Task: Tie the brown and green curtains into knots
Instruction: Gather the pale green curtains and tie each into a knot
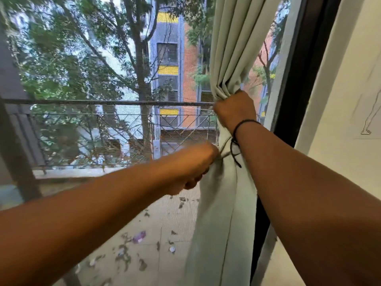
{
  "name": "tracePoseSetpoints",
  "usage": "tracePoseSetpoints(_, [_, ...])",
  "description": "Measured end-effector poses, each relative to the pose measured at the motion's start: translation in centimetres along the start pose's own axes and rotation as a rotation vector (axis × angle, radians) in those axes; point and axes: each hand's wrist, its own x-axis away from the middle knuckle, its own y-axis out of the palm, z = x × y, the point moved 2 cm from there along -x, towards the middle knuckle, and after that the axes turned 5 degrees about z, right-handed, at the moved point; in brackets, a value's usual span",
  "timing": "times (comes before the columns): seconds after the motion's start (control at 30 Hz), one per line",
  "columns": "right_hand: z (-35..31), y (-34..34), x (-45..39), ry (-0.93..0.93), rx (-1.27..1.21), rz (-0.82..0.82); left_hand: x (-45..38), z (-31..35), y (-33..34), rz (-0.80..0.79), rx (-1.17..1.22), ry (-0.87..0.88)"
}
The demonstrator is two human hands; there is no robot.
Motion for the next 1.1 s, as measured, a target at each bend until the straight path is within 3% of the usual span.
tracePoseSetpoints(0.17, [0.9, -0.7, -0.2, 0.056, -0.033, 0.0, 1.2, 0.0, 0.8, 0.088, -0.008, 0.046])
tracePoseSetpoints(0.33, [1.9, -1.3, -0.5, 0.134, -0.099, 0.079, 2.1, -1.2, 0.7, 0.142, -0.503, 0.395])
tracePoseSetpoints(0.4, [2.1, -1.4, -0.5, 0.134, -0.117, 0.095, 2.7, -2.0, 1.0, 0.085, -0.551, 0.407])
tracePoseSetpoints(0.53, [1.7, -0.9, 0.6, 0.064, -0.153, 0.114, 2.8, -2.9, 0.7, 0.079, -0.413, 0.299])
tracePoseSetpoints(0.63, [1.6, -1.0, 2.6, -0.056, -0.202, 0.106, 1.1, -4.6, 0.9, 0.146, -0.164, 0.188])
tracePoseSetpoints(0.73, [3.0, -1.5, 6.1, -0.072, -0.46, -0.131, -1.1, -7.6, 3.4, 0.263, 0.291, -0.009])
tracePoseSetpoints(0.8, [6.2, -1.3, 9.2, -0.014, -0.533, -0.371, -2.3, -10.0, 6.1, 0.396, 0.592, -0.001])
tracePoseSetpoints(0.87, [10.4, -0.9, 13.0, 0.071, -0.495, -0.54, -2.7, -11.8, 8.8, 0.591, 0.567, 0.133])
tracePoseSetpoints(0.97, [17.3, -0.7, 17.7, -0.084, -0.216, -0.563, -2.2, -13.5, 12.2, 0.776, 0.485, 0.177])
tracePoseSetpoints(1.03, [20.9, -0.6, 19.3, 0.014, -0.224, -0.547, -2.0, -13.7, 14.5, 0.741, 0.486, 0.238])
tracePoseSetpoints(1.1, [22.3, -1.2, 19.9, -0.034, -0.206, -0.485, -1.9, -13.2, 16.3, 0.623, 0.273, 0.305])
